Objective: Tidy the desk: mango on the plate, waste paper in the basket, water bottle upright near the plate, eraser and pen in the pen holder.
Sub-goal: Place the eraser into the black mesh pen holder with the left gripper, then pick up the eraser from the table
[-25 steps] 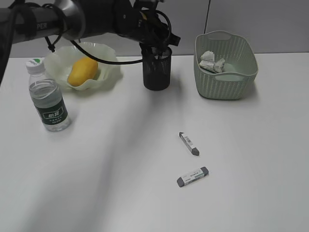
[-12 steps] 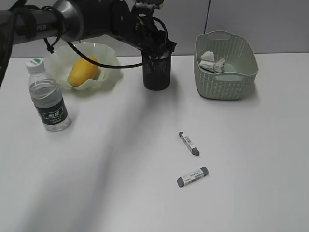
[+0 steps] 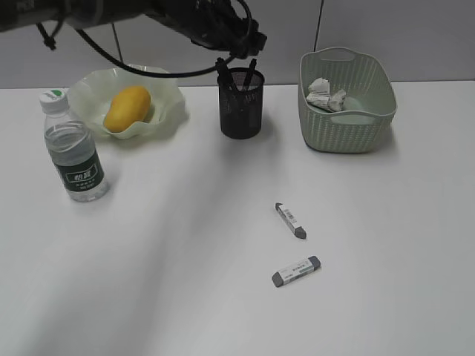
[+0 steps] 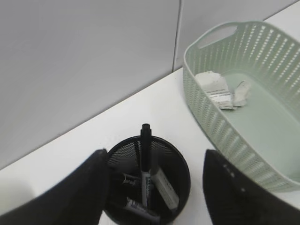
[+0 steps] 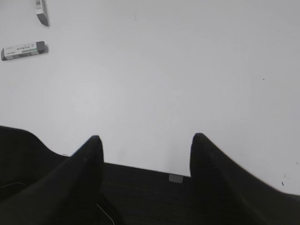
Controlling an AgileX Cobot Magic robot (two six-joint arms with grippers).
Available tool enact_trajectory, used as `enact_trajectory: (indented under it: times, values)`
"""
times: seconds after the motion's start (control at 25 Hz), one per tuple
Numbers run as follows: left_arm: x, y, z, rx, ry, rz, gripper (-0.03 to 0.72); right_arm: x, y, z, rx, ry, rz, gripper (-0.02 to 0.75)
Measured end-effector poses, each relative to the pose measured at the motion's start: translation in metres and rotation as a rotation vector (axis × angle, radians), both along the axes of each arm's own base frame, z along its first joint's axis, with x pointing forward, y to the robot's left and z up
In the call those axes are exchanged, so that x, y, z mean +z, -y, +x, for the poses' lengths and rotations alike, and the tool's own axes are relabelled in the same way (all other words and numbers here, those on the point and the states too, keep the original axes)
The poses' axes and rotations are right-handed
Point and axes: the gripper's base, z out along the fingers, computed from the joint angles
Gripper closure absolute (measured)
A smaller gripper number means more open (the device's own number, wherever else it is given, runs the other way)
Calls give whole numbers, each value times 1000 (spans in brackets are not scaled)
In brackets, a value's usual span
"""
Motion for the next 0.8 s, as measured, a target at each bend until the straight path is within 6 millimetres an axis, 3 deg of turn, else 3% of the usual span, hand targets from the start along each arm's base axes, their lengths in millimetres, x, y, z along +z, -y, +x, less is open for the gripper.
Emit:
enact_trajectory:
  times: [0.28, 0.48, 0.64, 0.8]
  values:
    - [62, -32, -33, -9, -103, 113, 213, 14, 0, 4, -18, 108, 18, 269]
    - [75, -85, -42, 60, -301, 224, 216, 28, -1, 14, -74, 101, 81, 291]
    - [73, -135, -35, 157, -424, 258, 218, 43, -4, 40, -39, 31, 35, 301]
    - [82, -177, -29, 246, -430, 230, 219, 57, -13, 80, 59, -73, -8, 335]
